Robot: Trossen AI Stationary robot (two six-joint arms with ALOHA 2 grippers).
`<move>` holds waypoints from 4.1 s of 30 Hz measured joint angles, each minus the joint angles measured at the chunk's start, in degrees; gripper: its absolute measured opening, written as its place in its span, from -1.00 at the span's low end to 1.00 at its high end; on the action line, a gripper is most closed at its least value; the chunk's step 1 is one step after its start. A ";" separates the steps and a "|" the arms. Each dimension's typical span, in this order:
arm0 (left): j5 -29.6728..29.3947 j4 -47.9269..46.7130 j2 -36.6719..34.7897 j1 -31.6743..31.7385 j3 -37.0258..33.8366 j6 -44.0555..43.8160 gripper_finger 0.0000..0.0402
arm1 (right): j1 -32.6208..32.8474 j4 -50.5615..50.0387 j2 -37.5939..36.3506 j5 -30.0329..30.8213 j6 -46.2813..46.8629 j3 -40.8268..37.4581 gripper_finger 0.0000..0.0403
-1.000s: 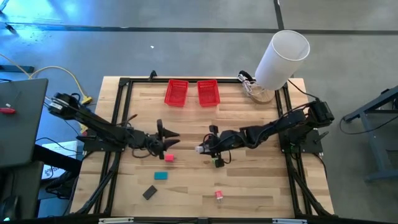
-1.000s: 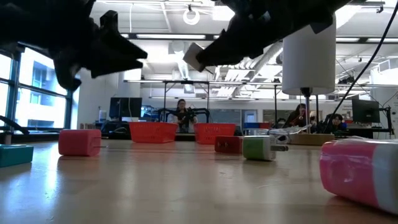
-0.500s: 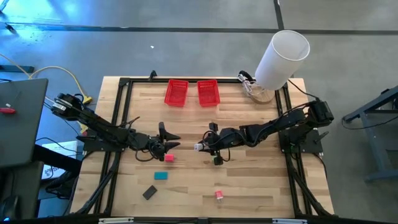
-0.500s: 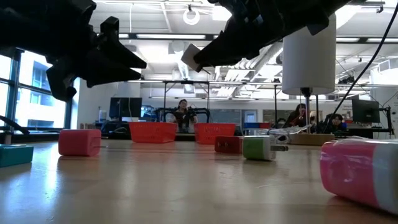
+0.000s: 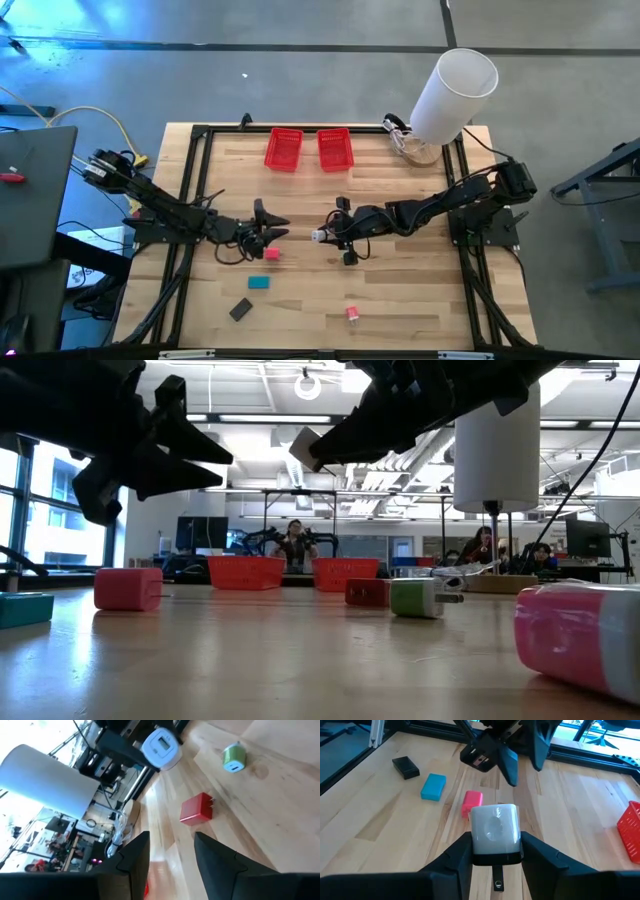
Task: Pick & Place Office items
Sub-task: Put the white charger adapter into the left red bin
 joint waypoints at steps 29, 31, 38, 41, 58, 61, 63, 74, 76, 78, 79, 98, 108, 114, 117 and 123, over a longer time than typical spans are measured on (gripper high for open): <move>-1.67 0.67 -0.04 -1.01 0.00 0.57 -0.11 | 0.00 0.24 -0.02 0.00 -0.02 0.00 -0.36; -1.67 0.68 -0.04 -1.01 0.00 0.51 -0.11 | -0.02 0.24 -0.02 0.00 -0.02 0.00 -0.36; -1.41 0.24 -0.04 -1.03 0.00 -0.73 -0.11 | 0.00 0.22 -0.02 0.00 -0.02 0.00 -0.36; -1.48 0.30 -0.04 -1.03 0.00 -0.72 -0.11 | 0.00 0.22 -0.02 0.00 -0.02 0.00 -0.36; -1.56 2.52 -0.04 -3.47 0.00 3.75 -0.10 | 0.00 0.20 -0.02 0.00 -0.02 0.00 -0.36; -1.64 2.72 -0.04 -3.47 0.00 2.58 -0.01 | 0.00 0.21 -0.02 0.00 -0.02 0.00 -0.36; -1.70 2.71 -0.04 -3.46 0.00 1.83 0.12 | -0.07 0.20 -0.02 0.00 -0.02 0.00 -0.36; -3.60 2.62 -0.04 -3.42 0.00 2.92 0.72 | -0.11 0.20 -0.02 0.02 0.05 0.00 -0.36; -3.57 2.62 -0.04 -3.20 0.00 2.61 0.73 | -0.11 0.20 -0.02 0.00 0.05 0.00 -0.36; -3.59 2.62 -0.04 -3.03 0.00 1.76 0.73 | -0.11 0.20 -0.02 -0.01 0.09 0.00 -0.36; -3.48 2.62 -0.04 -2.88 0.00 1.42 0.73 | -0.11 0.22 -0.02 -0.16 0.12 0.00 -0.36; 10.59 6.25 -0.04 2.53 0.00 2.45 0.73 | -5.26 1.54 -0.04 -11.70 9.67 -0.02 -0.36; 16.16 6.16 -0.04 4.90 2.47 2.12 0.73 | -6.97 1.34 0.52 -20.08 13.60 2.81 -0.36; 17.12 5.64 0.46 5.86 5.77 1.63 0.73 | -6.63 1.31 1.17 -20.58 13.77 3.63 -0.36; 18.17 5.17 2.18 5.83 7.39 3.85 0.73 | -6.61 1.82 1.64 -20.63 13.74 4.22 -0.36; 17.75 5.03 8.55 5.81 11.69 4.43 0.73 | -6.58 1.42 1.90 -20.81 14.43 4.38 -0.36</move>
